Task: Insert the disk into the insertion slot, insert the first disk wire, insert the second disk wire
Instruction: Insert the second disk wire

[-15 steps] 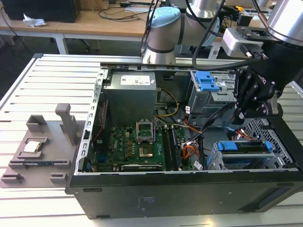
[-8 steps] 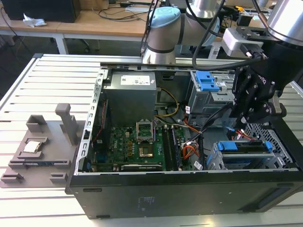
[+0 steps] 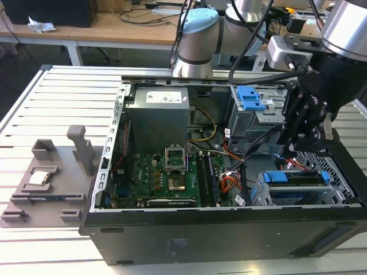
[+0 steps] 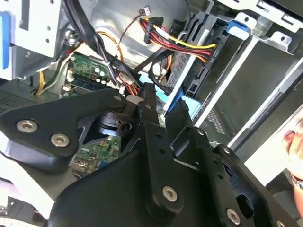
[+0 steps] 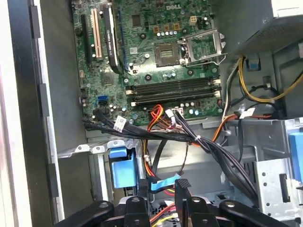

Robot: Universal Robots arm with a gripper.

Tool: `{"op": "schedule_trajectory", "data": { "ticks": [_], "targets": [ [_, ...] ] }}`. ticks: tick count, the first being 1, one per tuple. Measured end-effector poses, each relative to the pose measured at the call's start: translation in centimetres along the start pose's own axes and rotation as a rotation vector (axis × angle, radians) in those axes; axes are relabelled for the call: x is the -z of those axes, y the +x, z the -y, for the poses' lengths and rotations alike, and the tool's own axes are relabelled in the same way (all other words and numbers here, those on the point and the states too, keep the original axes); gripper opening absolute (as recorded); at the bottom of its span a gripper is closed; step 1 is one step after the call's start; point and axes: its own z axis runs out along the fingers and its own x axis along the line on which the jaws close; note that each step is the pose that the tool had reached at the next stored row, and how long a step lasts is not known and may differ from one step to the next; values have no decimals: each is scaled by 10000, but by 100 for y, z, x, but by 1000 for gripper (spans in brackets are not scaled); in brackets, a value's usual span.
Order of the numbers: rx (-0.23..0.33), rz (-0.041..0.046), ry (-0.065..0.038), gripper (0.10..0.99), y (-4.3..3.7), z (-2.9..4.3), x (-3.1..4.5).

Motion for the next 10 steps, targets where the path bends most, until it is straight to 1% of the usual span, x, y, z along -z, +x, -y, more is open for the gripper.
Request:
{"op": "schedule_trajectory", "data": {
  "ticks": [1,3,5,8,9,10],
  "targets": [
    [-4,-79,11,361,0,1,-8],
    [-12,-191,26,361,-7,-1,-31],
    [9,-252,34,361,-23,-7,-53],
    [47,-347,48,361,-92,-18,-89],
    [54,-393,55,361,-107,-20,-101],
    [59,-512,71,361,-119,-23,-117]
  ]
}}
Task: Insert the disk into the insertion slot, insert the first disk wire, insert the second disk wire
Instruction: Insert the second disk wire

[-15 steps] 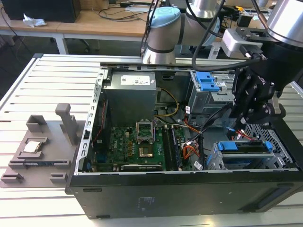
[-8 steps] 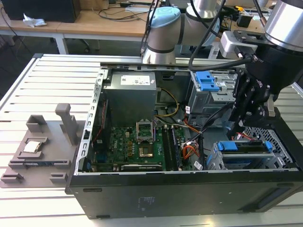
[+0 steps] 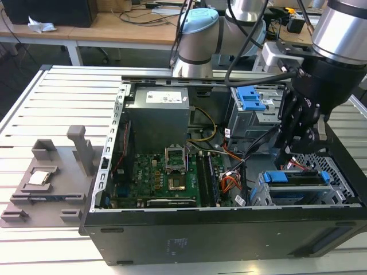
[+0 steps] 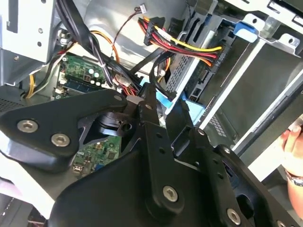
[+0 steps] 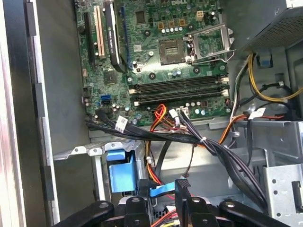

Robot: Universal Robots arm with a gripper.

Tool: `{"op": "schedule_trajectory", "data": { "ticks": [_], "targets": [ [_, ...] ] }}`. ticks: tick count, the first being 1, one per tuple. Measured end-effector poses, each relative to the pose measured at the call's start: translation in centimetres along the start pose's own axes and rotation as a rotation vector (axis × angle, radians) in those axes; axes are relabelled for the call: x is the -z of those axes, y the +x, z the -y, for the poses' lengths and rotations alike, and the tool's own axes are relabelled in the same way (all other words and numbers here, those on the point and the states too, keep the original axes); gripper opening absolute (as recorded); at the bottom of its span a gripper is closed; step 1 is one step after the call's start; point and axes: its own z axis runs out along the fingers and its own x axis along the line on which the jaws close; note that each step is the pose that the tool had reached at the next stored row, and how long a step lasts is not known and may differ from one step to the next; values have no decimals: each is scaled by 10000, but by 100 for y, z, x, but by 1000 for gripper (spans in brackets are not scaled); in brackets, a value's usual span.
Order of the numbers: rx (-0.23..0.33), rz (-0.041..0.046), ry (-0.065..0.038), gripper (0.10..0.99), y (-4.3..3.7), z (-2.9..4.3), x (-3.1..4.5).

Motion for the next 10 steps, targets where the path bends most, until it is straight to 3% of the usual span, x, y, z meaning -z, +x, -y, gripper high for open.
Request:
{"op": "schedule_trajectory", "data": {
  "ticks": [2,4,5,10],
  "targets": [
    [5,-208,27,361,-12,-2,-33],
    [3,-330,43,361,-17,-2,-48],
    [-2,-445,57,361,-20,-1,-68],
    [-8,-569,73,361,-24,1,-126]
  ]
}}
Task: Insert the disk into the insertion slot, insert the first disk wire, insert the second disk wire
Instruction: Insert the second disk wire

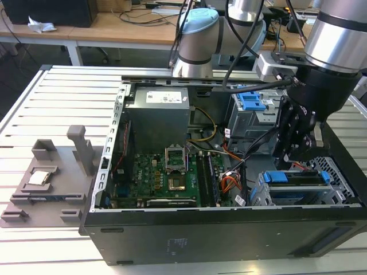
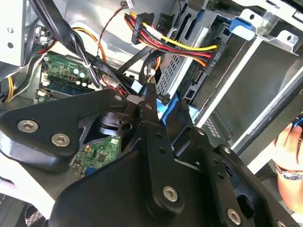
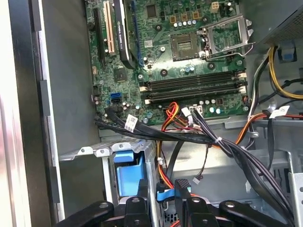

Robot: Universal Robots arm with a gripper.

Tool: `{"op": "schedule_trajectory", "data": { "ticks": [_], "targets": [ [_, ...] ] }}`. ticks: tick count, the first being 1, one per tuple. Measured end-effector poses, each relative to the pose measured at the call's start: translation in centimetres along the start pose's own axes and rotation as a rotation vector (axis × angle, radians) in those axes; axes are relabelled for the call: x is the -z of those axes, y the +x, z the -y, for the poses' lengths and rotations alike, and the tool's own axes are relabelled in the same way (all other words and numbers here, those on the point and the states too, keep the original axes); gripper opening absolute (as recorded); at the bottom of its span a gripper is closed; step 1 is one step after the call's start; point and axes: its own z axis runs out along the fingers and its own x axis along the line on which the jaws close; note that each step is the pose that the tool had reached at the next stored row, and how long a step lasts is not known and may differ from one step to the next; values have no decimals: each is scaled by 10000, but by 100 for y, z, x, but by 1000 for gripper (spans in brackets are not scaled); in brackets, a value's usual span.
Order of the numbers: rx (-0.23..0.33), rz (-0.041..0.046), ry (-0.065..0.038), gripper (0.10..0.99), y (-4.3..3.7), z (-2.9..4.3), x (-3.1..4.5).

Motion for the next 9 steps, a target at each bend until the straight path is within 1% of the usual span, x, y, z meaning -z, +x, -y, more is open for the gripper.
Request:
{"op": "schedule_trajectory", "data": {
  "ticks": [4,5,6,8,9],
  "targets": [
    [0,-2,0,361,0,0,-1],
    [-1,-3,0,278,0,0,-1],
    [-1,-3,0,216,0,0,-1],
    [0,-5,0,122,0,0,-1],
    [-1,-6,1,122,0,0,-1]
  ]
}}
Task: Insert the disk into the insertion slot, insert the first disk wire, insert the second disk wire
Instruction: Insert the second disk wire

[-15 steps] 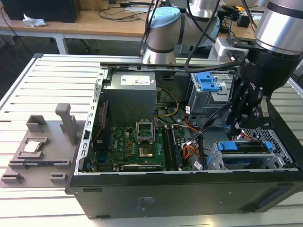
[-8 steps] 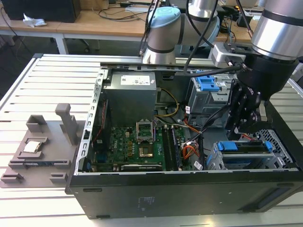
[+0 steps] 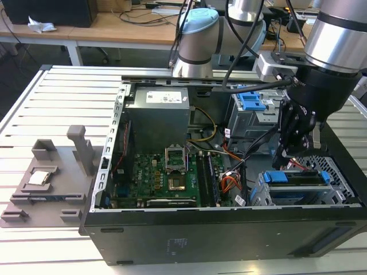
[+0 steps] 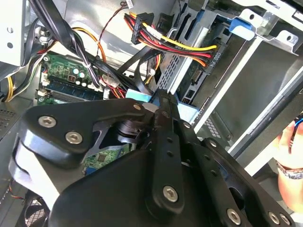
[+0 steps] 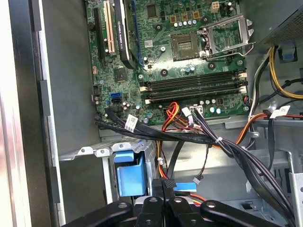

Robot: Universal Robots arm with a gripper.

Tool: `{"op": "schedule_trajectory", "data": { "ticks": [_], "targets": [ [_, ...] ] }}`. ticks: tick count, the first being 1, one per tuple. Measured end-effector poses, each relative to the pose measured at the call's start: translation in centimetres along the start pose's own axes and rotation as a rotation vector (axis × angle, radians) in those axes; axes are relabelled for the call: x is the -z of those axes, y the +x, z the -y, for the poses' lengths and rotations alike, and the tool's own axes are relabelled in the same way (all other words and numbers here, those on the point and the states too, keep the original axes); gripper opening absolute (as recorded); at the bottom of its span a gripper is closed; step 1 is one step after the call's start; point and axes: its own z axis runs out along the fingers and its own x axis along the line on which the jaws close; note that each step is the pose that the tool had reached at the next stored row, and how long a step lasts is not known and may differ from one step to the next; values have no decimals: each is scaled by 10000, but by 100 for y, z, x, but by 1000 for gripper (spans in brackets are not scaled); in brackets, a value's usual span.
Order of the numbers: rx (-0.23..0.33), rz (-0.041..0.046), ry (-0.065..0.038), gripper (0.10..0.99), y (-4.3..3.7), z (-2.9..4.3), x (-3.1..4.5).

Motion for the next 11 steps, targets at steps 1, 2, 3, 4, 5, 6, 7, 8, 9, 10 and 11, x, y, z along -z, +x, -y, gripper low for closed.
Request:
{"op": "schedule_trajectory", "data": {
  "ticks": [1,2,3,4,5,6,7,8,9,10,11],
  "targets": [
    [0,-1,0,122,0,0,0],
    [0,-2,1,122,0,0,0],
    [0,-3,1,122,0,0,0],
    [0,-4,1,133,0,0,0],
    [0,-5,1,192,0,0,0],
    [0,-6,1,259,0,0,0],
    [-1,-6,1,259,0,-1,0],
    [-1,-4,1,259,2,-24,-4],
    [0,-6,1,259,4,-40,-6],
    [2,-5,1,259,6,-51,-9],
    [103,-8,15,259,6,-62,-12]
  ]
}}
